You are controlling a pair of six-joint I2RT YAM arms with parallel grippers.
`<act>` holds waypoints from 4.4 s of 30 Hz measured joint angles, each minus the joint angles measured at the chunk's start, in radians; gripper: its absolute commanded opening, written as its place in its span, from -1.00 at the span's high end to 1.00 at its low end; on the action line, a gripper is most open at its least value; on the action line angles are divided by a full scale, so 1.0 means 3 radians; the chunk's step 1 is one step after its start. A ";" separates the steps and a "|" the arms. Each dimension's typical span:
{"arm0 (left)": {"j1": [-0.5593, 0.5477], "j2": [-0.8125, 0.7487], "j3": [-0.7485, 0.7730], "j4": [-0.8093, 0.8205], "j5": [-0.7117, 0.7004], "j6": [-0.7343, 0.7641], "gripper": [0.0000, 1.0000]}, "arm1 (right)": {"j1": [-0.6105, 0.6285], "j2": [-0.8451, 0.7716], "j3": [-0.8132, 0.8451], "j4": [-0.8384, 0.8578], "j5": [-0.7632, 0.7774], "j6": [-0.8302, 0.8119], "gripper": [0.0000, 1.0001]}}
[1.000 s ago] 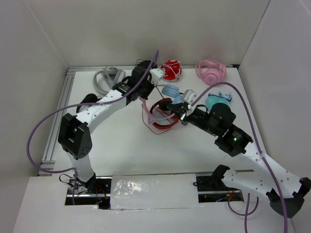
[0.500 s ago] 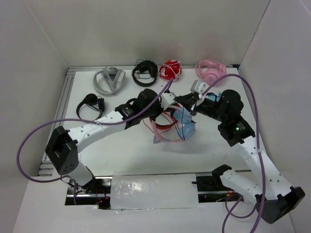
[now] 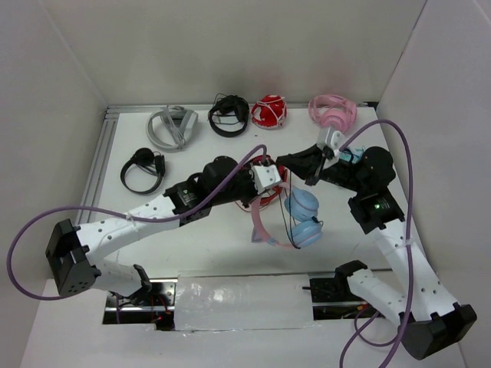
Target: Wrap the headphones
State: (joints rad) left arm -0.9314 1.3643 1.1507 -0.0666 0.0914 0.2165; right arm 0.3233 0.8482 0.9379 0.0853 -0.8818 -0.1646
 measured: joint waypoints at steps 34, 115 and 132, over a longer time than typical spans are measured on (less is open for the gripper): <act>-0.0437 -0.0178 0.0173 0.0014 -0.0224 0.0156 1.00 | 0.0001 0.0440 0.0182 -0.1219 0.1549 0.1704 -0.99; 0.0126 -0.0226 0.1979 -0.1662 0.0061 0.0052 1.00 | 0.1287 0.0805 -0.1371 0.2913 0.1757 0.0420 0.96; 0.0207 -0.0216 0.1661 -0.1635 -0.0201 -0.0060 1.00 | 0.0423 -0.0017 -0.1789 0.2396 0.2490 0.1021 1.00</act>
State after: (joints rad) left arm -0.8692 1.2995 1.6489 -0.5571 0.0311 0.1986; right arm 0.4503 0.8433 0.4011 0.8040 -0.1349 0.1417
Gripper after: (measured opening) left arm 0.265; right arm 0.022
